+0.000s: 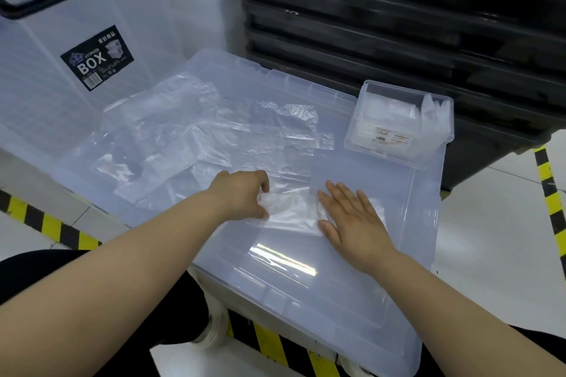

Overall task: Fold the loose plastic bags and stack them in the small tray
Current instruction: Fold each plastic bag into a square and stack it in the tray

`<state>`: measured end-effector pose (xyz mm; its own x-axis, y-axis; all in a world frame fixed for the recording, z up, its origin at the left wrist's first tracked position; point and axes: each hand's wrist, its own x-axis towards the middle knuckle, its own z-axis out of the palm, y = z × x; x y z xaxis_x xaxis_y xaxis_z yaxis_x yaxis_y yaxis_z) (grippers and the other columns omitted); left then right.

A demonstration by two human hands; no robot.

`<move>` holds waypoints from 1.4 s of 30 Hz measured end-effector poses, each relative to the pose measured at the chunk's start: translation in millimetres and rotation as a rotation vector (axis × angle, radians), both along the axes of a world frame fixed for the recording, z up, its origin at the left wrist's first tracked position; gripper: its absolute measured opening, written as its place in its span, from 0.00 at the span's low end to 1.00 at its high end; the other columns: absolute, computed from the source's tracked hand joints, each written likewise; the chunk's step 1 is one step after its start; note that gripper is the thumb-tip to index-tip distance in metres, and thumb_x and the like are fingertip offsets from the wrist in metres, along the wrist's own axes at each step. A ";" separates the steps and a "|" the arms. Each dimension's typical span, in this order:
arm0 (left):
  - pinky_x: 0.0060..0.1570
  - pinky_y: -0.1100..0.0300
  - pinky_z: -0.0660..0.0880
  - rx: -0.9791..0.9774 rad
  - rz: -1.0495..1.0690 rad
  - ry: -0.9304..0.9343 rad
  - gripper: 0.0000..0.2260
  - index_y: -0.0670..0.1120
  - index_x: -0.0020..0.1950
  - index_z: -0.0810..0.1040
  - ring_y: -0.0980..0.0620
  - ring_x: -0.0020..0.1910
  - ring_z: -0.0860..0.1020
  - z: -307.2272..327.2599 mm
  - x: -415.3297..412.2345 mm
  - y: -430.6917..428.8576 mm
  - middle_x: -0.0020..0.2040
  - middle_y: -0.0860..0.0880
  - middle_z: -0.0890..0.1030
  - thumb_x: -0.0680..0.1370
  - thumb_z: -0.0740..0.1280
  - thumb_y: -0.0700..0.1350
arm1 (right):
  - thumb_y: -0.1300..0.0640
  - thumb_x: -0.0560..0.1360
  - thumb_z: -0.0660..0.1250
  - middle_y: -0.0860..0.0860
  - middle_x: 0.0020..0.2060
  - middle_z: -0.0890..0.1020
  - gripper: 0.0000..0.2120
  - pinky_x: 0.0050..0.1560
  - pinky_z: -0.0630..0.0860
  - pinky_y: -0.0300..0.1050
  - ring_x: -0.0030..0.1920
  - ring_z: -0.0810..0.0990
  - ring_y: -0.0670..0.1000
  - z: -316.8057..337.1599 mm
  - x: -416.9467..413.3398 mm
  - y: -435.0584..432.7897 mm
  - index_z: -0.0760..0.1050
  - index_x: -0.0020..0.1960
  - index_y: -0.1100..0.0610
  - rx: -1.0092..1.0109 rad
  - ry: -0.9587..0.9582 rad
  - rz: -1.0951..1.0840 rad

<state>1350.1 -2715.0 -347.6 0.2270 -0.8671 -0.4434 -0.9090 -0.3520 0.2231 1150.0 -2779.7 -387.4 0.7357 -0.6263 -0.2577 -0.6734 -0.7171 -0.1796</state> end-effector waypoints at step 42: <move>0.66 0.64 0.33 -0.401 -0.188 0.141 0.41 0.46 0.76 0.51 0.54 0.75 0.47 -29.4 -107.2 11.8 0.77 0.48 0.50 0.66 0.30 0.57 | 0.36 0.64 0.20 0.48 0.71 0.39 0.46 0.63 0.25 0.31 0.74 0.40 0.48 1.1 -14.8 -7.3 0.43 0.75 0.59 -0.040 -0.027 0.093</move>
